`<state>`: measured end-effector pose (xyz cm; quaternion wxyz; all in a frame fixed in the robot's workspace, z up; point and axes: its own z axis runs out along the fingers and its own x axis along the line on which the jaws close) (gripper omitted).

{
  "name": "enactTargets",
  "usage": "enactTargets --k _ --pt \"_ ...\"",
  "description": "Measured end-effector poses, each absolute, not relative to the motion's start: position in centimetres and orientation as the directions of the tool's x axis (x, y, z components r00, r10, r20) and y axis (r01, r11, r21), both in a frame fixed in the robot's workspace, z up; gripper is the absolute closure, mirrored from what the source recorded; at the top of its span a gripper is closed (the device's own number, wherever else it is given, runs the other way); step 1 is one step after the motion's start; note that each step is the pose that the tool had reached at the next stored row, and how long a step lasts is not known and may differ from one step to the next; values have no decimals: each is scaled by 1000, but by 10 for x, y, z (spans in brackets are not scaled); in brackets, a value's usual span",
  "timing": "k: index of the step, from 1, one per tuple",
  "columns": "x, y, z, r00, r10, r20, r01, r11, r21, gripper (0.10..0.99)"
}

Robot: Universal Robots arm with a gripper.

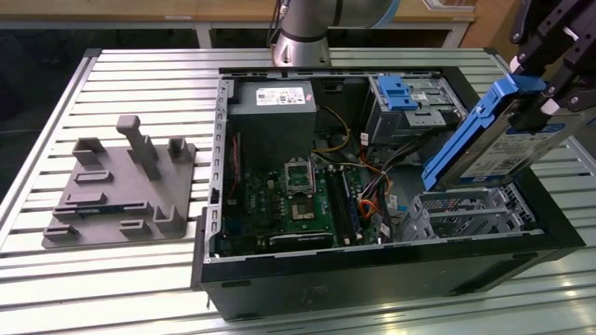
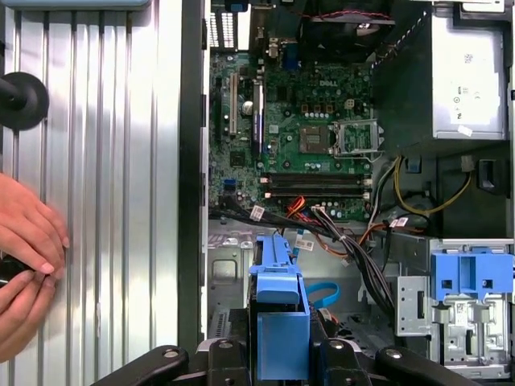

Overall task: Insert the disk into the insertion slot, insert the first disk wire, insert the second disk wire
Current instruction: 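Insert the disk into the insertion slot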

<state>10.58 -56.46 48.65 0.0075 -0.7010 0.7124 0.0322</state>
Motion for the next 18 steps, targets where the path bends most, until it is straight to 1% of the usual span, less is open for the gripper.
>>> enactTargets --k 11,18 --pt "106 -565 486 -12 -998 -56 -1000 12 11 722" --pt "108 -565 486 -11 -998 -56 -1000 11 10 722"
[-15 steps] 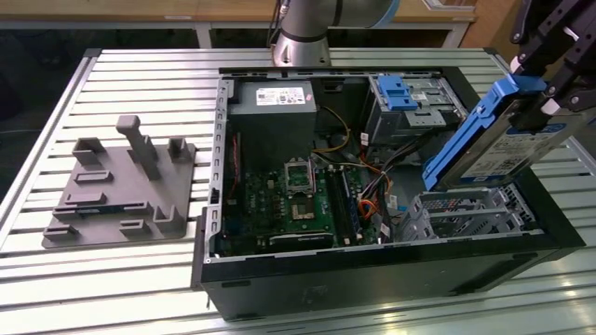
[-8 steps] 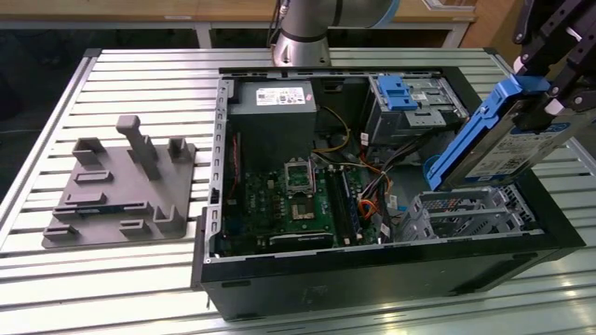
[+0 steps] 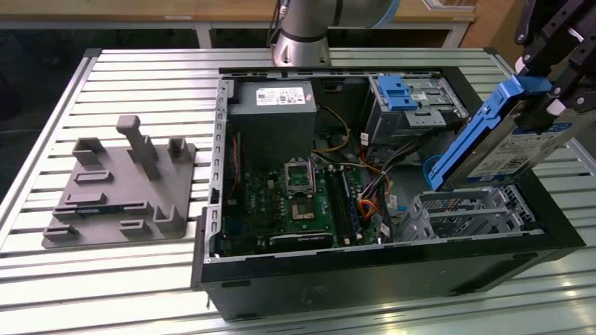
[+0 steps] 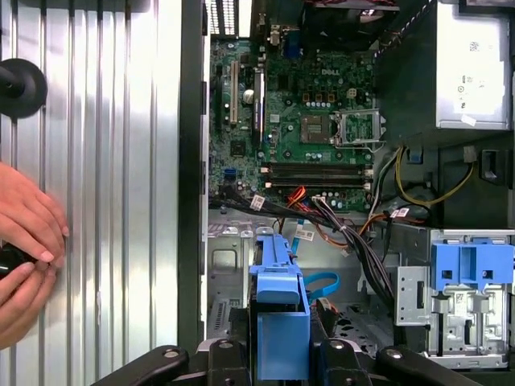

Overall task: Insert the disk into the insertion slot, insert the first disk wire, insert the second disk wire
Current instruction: 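Insert the disk into the insertion slot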

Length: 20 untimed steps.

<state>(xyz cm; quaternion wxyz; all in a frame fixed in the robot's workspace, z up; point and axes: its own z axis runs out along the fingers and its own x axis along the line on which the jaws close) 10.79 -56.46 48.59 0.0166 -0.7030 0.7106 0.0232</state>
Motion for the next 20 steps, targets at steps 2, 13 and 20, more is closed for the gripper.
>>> enactTargets --k 2,13,20 --pt "108 -565 486 -11 -998 -56 -1000 11 10 722" --pt "114 -565 483 -11 -998 -56 -1000 10 11 722" --pt "118 -562 480 -12 -999 -53 -1000 11 25 722"
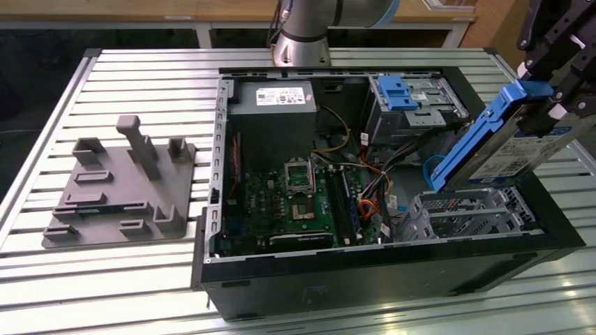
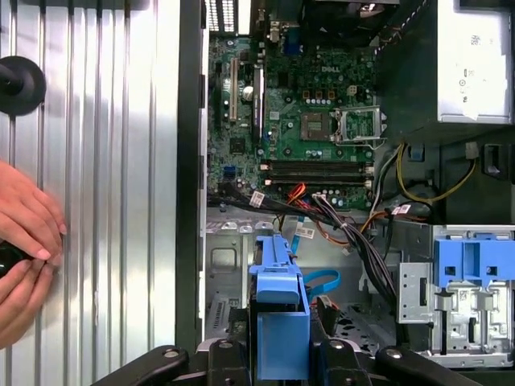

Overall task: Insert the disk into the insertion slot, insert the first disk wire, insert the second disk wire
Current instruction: 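Insert the disk into the insertion slot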

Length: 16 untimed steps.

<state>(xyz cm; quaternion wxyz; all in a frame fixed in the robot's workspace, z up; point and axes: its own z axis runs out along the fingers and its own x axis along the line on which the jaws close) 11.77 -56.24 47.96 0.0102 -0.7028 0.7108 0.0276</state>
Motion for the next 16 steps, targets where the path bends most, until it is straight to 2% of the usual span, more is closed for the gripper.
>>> enactTargets --k 16 --pt "118 -561 474 -12 -999 -52 -1000 11 26 722"
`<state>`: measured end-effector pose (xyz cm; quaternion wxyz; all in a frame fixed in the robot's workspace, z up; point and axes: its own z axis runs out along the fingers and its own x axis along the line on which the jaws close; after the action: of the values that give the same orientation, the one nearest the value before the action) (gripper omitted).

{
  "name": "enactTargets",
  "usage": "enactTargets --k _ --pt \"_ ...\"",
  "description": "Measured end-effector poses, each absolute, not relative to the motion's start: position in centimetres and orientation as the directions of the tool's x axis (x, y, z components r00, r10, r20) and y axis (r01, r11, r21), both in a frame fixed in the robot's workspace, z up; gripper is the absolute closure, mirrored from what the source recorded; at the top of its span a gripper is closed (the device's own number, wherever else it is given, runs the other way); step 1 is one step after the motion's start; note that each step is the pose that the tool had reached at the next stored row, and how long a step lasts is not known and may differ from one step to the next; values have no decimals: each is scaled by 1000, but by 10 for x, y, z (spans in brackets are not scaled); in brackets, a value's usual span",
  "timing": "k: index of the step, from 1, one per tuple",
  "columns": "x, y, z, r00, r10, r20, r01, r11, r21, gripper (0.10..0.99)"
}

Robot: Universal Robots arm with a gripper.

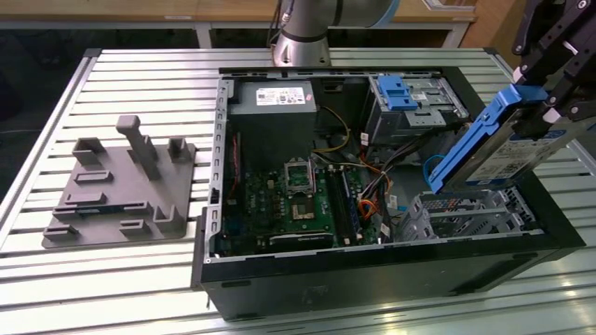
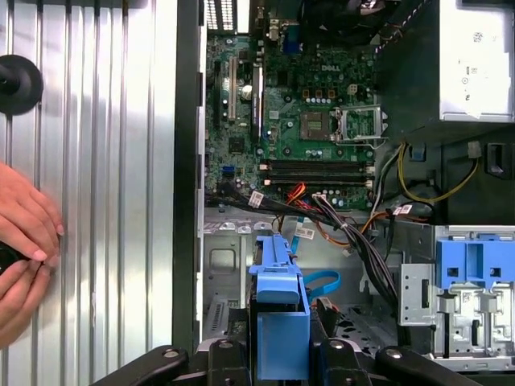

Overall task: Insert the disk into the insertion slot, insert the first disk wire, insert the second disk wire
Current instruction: 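Insert the disk into the insertion slot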

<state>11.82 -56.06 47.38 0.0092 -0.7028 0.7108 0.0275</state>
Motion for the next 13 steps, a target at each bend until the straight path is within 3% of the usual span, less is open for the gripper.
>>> enactTargets --k 13 --pt "119 -561 469 -12 -999 -52 -1000 10 26 722"
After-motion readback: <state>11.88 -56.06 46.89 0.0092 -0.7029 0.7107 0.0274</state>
